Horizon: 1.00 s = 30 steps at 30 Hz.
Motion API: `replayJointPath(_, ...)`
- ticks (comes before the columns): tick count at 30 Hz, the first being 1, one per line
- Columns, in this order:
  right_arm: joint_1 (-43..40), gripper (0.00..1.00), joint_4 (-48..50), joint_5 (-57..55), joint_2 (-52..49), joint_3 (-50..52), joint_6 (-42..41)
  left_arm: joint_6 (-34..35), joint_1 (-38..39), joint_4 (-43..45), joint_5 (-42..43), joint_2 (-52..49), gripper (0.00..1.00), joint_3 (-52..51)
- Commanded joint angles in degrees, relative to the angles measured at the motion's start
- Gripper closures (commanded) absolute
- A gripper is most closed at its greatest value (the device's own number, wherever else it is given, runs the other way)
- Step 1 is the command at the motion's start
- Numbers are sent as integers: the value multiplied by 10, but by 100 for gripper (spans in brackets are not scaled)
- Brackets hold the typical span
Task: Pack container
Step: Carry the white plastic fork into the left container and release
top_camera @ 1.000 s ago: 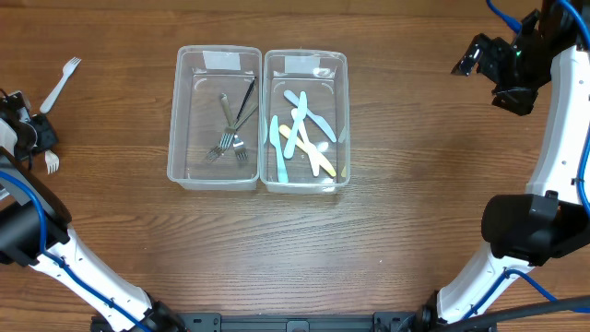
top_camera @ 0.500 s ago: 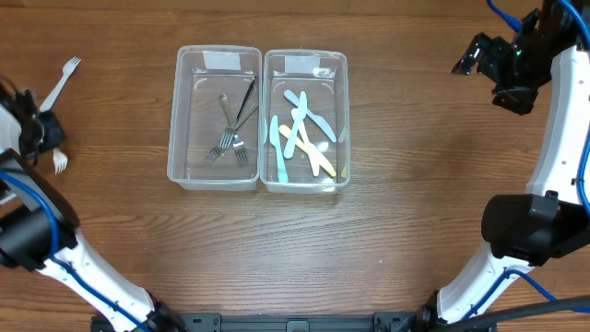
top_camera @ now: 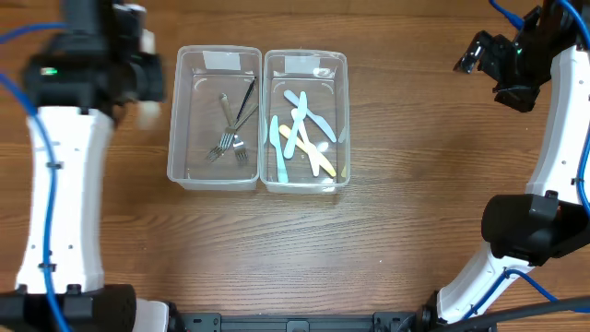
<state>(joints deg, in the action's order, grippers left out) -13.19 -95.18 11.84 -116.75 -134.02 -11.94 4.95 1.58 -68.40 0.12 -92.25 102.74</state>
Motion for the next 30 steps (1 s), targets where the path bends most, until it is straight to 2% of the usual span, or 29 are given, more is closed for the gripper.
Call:
replayJointPath(1,-1,0,3,-22,9,2,0,70,68,-26,-11,-45,96,-3)
replayJointPath(7,-1,0,1,-32,9,2,2,88,127,-39,-3,-130,96,-3)
replayJointPath(16,-1,0,-1,-32,9,2,2,87,138,-49,20,-262,96,-3)
replayJointPath(17,-1,0,0,-32,9,2,2,87,138,-50,20,-269,94,-3)
replayJointPath(19,-1,0,2,-32,9,2,2,79,138,-51,20,-282,71,-3)
replayJointPath(20,-1,0,2,-32,9,2,2,79,138,-50,20,-284,66,-3)
replayJointPath(22,-1,0,2,-32,9,2,2,69,138,-46,18,-283,65,-3)
replayJointPath(24,-1,0,4,-32,9,2,2,49,137,-44,14,-276,57,5)
replayJointPath(28,-1,0,5,-32,9,2,2,45,137,-73,-14,-257,56,57)
replayJointPath(30,-1,0,5,-32,9,2,2,45,137,-104,-52,-241,55,115)
